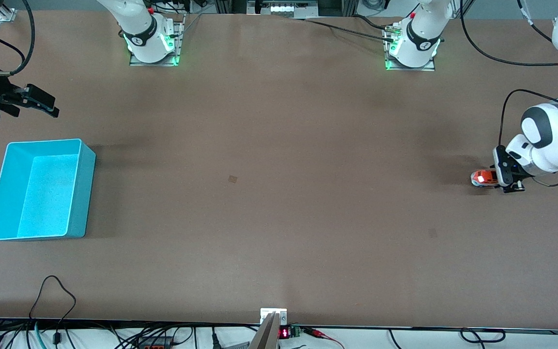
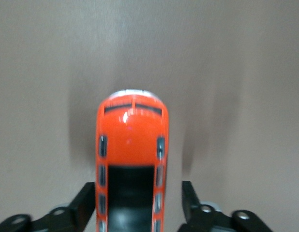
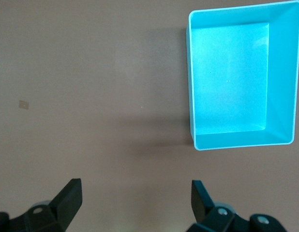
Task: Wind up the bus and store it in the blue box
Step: 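Open the left gripper, releasing the bus, and raise it away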
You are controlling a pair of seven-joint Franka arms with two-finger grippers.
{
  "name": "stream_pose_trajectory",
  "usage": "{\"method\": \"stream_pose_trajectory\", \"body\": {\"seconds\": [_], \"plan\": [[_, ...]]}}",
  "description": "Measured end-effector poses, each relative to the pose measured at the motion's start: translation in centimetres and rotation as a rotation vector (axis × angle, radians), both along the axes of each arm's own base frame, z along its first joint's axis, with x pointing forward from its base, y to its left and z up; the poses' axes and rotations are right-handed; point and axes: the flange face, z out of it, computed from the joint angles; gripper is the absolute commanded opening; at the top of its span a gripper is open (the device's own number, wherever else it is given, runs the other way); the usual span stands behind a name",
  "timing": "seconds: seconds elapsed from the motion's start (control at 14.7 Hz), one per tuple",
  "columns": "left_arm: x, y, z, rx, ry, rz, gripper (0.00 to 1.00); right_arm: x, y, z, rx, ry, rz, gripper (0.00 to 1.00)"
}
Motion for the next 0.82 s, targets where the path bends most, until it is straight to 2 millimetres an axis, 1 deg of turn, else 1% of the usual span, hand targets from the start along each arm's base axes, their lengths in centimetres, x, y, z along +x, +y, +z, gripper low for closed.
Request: {"method": "stream_pose_trajectory", "body": {"seconds": [0.2, 0.41, 0.54, 0.75, 0.82], "plan": [[0.9, -0.3, 2.0, -0.014, 0.06, 0.031, 1.0, 0.0, 0.0, 0.0, 0.0, 0.0, 0.0, 1.0], [1.4, -0.8, 5.1, -0.013, 0.083, 0.048, 1.0, 0.0, 0.0, 0.0, 0.0, 0.0, 0.0, 1.0], [1.3, -0.8, 8.0, -0.009, 0.116, 0.082, 1.0, 0.0, 0.0, 0.0, 0.0, 0.0, 0.0, 1.0], [1.5, -0.4, 13.7, 0.001, 0.176, 0.155, 1.0, 0.0, 0.0, 0.0, 0.0, 0.0, 0.0, 1.0], [1.7, -0.4, 15.4, 0.004, 0.193, 0.178, 1.0, 0.0, 0.0, 0.0, 0.0, 0.0, 0.0, 1.0]]}}
